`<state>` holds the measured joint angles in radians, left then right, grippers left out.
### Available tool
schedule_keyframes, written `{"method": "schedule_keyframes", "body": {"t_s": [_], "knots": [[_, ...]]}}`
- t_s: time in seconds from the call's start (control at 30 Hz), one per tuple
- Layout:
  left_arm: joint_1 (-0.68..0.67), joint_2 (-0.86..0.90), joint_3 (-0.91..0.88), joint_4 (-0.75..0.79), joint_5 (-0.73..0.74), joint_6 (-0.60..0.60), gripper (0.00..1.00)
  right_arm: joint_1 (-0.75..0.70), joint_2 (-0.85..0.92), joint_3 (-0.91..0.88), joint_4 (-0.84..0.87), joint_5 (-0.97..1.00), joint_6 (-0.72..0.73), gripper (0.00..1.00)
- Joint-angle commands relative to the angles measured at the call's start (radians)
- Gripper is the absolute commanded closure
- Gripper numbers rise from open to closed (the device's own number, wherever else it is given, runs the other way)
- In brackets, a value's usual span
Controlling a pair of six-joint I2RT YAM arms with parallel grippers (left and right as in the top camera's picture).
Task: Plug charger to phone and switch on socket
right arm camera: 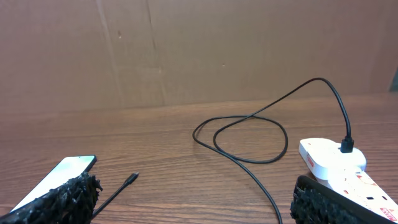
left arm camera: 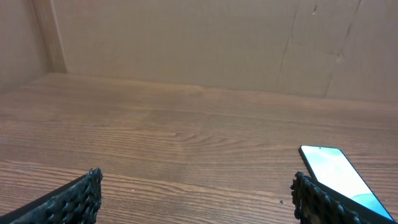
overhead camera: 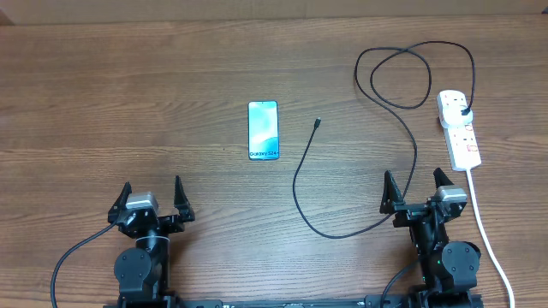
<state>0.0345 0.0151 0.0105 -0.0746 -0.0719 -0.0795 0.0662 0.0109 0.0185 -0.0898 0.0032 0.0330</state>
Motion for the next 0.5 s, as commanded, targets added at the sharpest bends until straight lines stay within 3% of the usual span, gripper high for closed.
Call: {"method": "schedule_keyframes", "body": {"t_s": [0.0,0.23,0.37,0.47], "knots": [[-0.007,-0.011,-0.006,0.004,-0.005,-0.018,0.0,-0.001,-0.008,-0.011,0.006,-0.005,-0.004,0.0],[-0.007,-0.011,-0.006,0.026,-0.009,-0.021,0.0,-0.001,-0.008,-0.011,0.006,-0.005,-0.004,0.0],[-0.009,-0.011,-0.006,0.031,0.279,-0.262,0.0,-0.001,-0.008,-0.011,0.006,-0.005,-0.004,0.0],[-0.009,-0.011,-0.006,0.038,0.376,-0.367,0.0,-0.001,-0.008,-0.011,0.006,-0.005,-0.004,0.0]]}}
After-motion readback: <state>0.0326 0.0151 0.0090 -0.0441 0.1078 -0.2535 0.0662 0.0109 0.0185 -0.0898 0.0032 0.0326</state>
